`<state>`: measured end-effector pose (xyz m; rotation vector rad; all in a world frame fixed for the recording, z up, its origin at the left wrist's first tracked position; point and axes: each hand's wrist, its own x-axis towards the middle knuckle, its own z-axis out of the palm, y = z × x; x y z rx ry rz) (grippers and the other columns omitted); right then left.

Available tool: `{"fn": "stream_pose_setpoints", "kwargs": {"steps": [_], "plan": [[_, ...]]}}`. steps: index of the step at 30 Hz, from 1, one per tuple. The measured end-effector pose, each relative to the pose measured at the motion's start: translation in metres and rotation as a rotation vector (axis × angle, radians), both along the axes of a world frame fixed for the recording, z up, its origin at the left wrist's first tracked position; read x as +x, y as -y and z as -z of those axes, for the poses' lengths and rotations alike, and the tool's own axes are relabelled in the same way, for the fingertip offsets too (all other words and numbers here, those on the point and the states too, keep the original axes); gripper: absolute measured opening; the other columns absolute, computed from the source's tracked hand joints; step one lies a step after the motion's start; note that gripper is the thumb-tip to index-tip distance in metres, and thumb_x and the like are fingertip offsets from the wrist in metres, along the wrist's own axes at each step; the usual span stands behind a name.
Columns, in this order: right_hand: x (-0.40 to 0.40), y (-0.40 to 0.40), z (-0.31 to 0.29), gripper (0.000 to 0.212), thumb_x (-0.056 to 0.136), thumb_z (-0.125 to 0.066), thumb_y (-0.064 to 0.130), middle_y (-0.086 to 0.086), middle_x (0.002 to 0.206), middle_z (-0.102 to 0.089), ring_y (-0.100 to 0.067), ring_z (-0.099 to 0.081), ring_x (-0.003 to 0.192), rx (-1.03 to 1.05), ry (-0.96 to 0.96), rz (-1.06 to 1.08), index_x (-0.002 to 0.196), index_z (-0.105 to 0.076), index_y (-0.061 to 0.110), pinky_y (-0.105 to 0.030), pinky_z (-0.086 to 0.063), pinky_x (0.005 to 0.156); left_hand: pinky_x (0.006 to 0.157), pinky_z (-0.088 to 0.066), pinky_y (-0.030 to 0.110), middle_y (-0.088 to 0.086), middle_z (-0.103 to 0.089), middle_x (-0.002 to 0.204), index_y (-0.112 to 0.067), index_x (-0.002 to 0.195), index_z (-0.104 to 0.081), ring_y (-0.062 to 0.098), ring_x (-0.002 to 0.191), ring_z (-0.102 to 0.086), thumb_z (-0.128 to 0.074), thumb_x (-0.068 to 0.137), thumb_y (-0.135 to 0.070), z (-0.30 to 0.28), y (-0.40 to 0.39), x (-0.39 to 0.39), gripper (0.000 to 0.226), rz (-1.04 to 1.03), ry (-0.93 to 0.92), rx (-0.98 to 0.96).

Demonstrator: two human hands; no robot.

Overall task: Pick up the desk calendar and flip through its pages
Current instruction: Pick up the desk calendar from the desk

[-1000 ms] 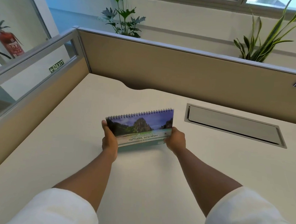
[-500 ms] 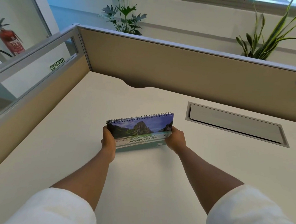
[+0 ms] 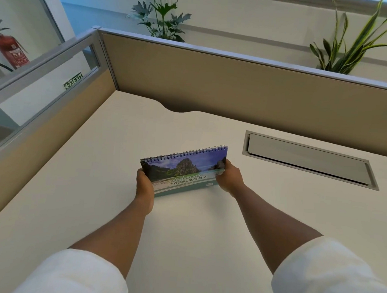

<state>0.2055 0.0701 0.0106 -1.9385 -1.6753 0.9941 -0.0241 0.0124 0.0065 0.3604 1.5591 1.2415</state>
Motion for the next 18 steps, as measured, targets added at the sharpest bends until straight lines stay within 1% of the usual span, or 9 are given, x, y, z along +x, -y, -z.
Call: {"fn": "stream_pose_setpoints", "kwargs": {"steps": [2,3,6,8,11,15,16,17,18], "plan": [[0.0001,-0.0014,-0.0007,0.033,0.089,-0.046,0.006,-0.014,0.115,-0.065,-0.034,-0.06,0.098,-0.016,-0.006,0.012,0.12,-0.054,0.014,-0.028,-0.041,0.069,0.07,-0.036,0.03,0.008,-0.057,0.101,-0.021,0.081,-0.05,0.021,0.089,-0.047,-0.015,0.099,-0.029,-0.0007,-0.0009,0.001,0.041,0.01,-0.02,-0.008],[0.0002,-0.0015,-0.0011,0.034,0.088,-0.046,0.005,-0.014,0.115,-0.065,-0.034,-0.06,0.099,-0.023,-0.007,0.015,0.12,-0.054,0.013,-0.029,-0.042,0.069,0.069,-0.036,0.03,0.009,-0.057,0.1,-0.021,0.08,-0.05,0.021,0.089,-0.048,-0.015,0.099,-0.029,-0.0004,-0.0017,0.0011,0.041,0.014,-0.026,-0.011],[-0.0004,-0.0003,-0.0011,0.037,0.087,-0.047,0.003,-0.015,0.117,-0.064,-0.035,-0.06,0.102,-0.043,-0.017,0.022,0.122,-0.051,0.012,-0.031,-0.046,0.072,0.08,-0.038,0.033,0.01,-0.059,0.101,-0.018,0.085,-0.053,0.023,0.094,-0.051,-0.017,0.098,-0.032,-0.0013,-0.0039,0.0002,0.041,0.016,-0.027,-0.026],[-0.0014,0.001,-0.0003,0.038,0.087,-0.048,0.002,-0.015,0.119,-0.063,-0.034,-0.059,0.103,-0.046,-0.027,0.03,0.123,-0.05,0.011,-0.032,-0.045,0.073,0.081,-0.039,0.033,0.01,-0.061,0.102,-0.017,0.089,-0.055,0.025,0.093,-0.054,-0.018,0.098,-0.035,-0.0004,-0.0052,0.0003,0.042,0.001,-0.027,-0.042],[-0.0037,0.0023,0.0005,0.038,0.086,-0.048,0.0,-0.015,0.119,-0.062,-0.034,-0.058,0.104,-0.053,-0.028,0.046,0.123,-0.048,0.008,-0.032,-0.044,0.073,0.068,-0.041,0.028,0.006,-0.061,0.097,-0.021,0.08,-0.056,0.018,0.078,-0.053,-0.021,0.096,-0.039,0.0,-0.0042,0.0033,0.042,-0.06,-0.059,-0.076],[-0.0046,0.0038,-0.0006,0.036,0.086,-0.051,0.003,-0.016,0.12,-0.061,-0.034,-0.057,0.106,-0.056,-0.017,0.066,0.122,-0.048,0.005,-0.033,-0.044,0.074,0.062,-0.038,0.027,0.006,-0.06,0.093,-0.021,0.078,-0.055,0.016,0.071,-0.05,-0.024,0.093,-0.045,0.0018,-0.0003,0.0072,0.042,-0.125,-0.09,-0.118],[-0.0043,0.0041,-0.0008,0.034,0.086,-0.051,0.003,-0.016,0.119,-0.061,-0.034,-0.057,0.105,-0.057,-0.013,0.066,0.121,-0.048,0.004,-0.033,-0.044,0.073,0.061,-0.038,0.027,0.007,-0.06,0.093,-0.019,0.08,-0.057,0.017,0.071,-0.051,-0.025,0.092,-0.046,0.0019,0.0008,0.0076,0.043,-0.137,-0.097,-0.138],[-0.0042,0.0043,-0.001,0.033,0.086,-0.051,0.003,-0.017,0.118,-0.061,-0.034,-0.057,0.104,-0.057,-0.008,0.065,0.12,-0.049,0.004,-0.033,-0.044,0.072,0.064,-0.039,0.028,0.009,-0.062,0.097,-0.016,0.086,-0.059,0.021,0.075,-0.053,-0.025,0.091,-0.047,0.0014,0.0021,0.0076,0.046,-0.147,-0.093,-0.155],[-0.0038,0.0049,-0.0016,0.033,0.086,-0.051,0.002,-0.017,0.117,-0.061,-0.034,-0.057,0.103,-0.058,-0.001,0.063,0.118,-0.049,0.003,-0.032,-0.044,0.071,0.07,-0.041,0.03,0.012,-0.063,0.104,-0.012,0.097,-0.061,0.026,0.083,-0.056,-0.025,0.09,-0.048,0.0026,0.0026,0.0075,0.052,-0.154,-0.091,-0.174]]}}
